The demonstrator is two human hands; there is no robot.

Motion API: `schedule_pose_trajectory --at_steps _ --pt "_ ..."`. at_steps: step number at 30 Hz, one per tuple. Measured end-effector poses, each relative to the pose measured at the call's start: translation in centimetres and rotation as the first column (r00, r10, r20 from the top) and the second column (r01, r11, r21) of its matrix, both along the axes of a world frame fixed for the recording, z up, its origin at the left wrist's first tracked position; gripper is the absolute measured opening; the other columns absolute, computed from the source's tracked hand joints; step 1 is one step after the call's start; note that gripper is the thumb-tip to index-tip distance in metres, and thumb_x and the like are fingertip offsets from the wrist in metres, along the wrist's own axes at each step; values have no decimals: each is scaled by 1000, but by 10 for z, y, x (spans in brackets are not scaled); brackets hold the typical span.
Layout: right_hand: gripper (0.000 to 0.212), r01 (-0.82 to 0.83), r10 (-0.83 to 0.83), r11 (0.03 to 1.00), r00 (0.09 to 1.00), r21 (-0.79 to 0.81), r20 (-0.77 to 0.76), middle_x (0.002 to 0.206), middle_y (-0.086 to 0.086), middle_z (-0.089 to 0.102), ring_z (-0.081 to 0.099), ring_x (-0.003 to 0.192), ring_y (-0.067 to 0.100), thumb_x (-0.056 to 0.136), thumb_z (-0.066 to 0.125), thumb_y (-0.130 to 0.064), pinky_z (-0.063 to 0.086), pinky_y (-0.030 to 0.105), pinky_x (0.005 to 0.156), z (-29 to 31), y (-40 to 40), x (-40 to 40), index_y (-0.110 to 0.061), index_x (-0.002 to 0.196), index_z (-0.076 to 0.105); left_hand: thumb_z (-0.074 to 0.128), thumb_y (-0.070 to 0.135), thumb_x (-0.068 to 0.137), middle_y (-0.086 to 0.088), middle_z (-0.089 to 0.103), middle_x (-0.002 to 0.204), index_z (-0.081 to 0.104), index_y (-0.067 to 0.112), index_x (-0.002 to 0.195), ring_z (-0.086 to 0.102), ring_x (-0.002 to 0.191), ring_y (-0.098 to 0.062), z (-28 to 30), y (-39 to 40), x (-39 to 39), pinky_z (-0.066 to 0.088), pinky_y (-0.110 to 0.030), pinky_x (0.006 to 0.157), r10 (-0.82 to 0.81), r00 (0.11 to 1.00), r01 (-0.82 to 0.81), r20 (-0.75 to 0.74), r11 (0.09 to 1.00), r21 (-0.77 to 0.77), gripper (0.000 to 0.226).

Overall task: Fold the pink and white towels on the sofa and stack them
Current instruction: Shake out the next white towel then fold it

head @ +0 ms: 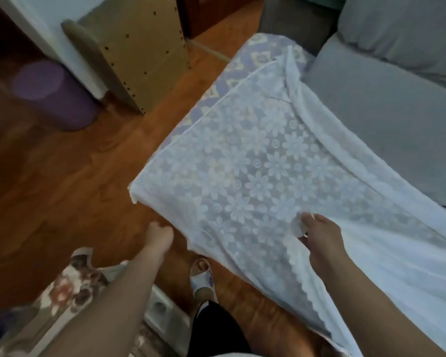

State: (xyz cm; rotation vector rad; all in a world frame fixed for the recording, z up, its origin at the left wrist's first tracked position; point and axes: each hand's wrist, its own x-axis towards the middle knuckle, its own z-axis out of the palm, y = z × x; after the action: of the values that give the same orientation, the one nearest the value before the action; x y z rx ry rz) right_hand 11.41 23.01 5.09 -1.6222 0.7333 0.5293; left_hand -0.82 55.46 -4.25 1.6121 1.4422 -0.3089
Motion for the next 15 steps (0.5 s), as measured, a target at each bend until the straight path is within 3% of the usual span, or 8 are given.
schedule_pose_trajectory --at_steps 3,5,6,8,10,13,15 --pt "30 14 -19 995 999 -102 -49 106 27 66 62 85 26 93 64 -27 55 50 93 -38 56 6 3 91 66 53 16 92 -15 51 140 45 14 145 50 130 -37 -17 83 42 45 -51 107 0 1000 3 -14 977 213 54" --pt "36 -25 13 990 997 -142 -82 107 29 64 64 84 39 91 63 -31 51 62 95 -52 88 4 5 96 64 53 11 97 -13 20 163 20 20 159 25 149 -32 -21 126 68 31 -44 116 -41 999 42 -10 969 243 71" --pt "36 -45 31 987 995 -154 -95 108 30 63 64 89 46 91 61 -32 50 64 94 -55 101 4 4 98 64 53 9 97 -13 15 165 17 20 160 23 149 -31 -26 144 78 30 -41 116 -99 995 102 -22 967 232 73" --pt "35 -53 39 987 994 -151 -98 108 29 63 66 89 41 92 59 -32 51 63 93 -61 120 3 2 96 64 57 13 96 -18 42 152 38 12 150 46 133 -35 -40 169 90 42 -40 102 -268 961 276 -66 933 231 57" --pt "36 -6 -13 986 993 -164 -115 109 31 61 60 79 29 92 60 -29 52 61 94 -63 131 6 7 96 60 58 18 96 -19 63 124 59 7 124 60 107 -36 -50 185 95 45 -36 83 -368 920 392 -137 878 275 30" --pt "39 110 -131 980 983 -168 -124 84 25 60 54 77 27 91 61 -27 58 48 83 -57 130 9 12 92 56 52 17 100 -28 63 122 62 0 120 60 113 -43 -61 191 93 48 -44 90 -417 883 463 -214 848 258 29" --pt "35 139 -164 971 979 -193 -119 80 9 48 43 74 25 83 59 -38 45 42 67 -46 119 9 -4 80 54 53 21 101 -31 61 122 58 -6 124 60 113 -46 -60 186 87 48 -46 88 -343 920 378 -190 904 198 35"
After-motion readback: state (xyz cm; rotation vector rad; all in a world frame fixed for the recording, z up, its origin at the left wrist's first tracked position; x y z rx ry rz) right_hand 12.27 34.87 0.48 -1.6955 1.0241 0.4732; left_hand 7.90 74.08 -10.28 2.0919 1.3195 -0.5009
